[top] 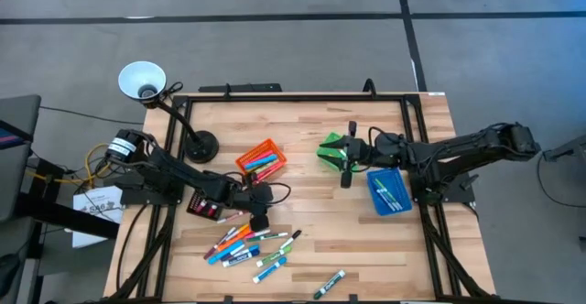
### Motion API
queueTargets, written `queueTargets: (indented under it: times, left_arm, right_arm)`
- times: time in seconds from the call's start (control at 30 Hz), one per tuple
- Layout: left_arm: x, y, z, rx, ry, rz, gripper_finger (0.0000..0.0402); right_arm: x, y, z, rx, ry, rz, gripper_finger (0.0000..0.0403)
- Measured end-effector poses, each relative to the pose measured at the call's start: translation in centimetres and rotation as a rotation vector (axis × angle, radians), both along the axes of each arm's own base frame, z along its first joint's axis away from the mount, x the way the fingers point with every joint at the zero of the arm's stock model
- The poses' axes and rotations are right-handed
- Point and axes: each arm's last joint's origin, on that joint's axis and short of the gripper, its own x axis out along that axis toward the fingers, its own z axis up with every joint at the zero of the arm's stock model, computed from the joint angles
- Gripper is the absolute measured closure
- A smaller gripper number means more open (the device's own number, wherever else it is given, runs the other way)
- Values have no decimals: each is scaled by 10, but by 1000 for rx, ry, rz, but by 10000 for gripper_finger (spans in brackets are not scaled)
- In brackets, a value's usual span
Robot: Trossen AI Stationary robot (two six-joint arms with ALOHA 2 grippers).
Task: Pick & Place Markers
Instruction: Put the orange pen into the green bin
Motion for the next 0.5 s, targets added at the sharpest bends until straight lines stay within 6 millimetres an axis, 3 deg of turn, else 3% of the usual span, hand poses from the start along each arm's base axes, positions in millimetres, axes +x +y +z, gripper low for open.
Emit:
queueTargets:
  times: [0.3, 0.5]
  left_arm:
    - [-17, 6, -19, -16, 47, 54, 276]
    - [-19, 7, -22, -12, 40, 54, 330]
  right_arm:
    - [0, 5, -4, 37, 31, 19, 282]
    - [8, 13, -17, 134, 72, 33, 279]
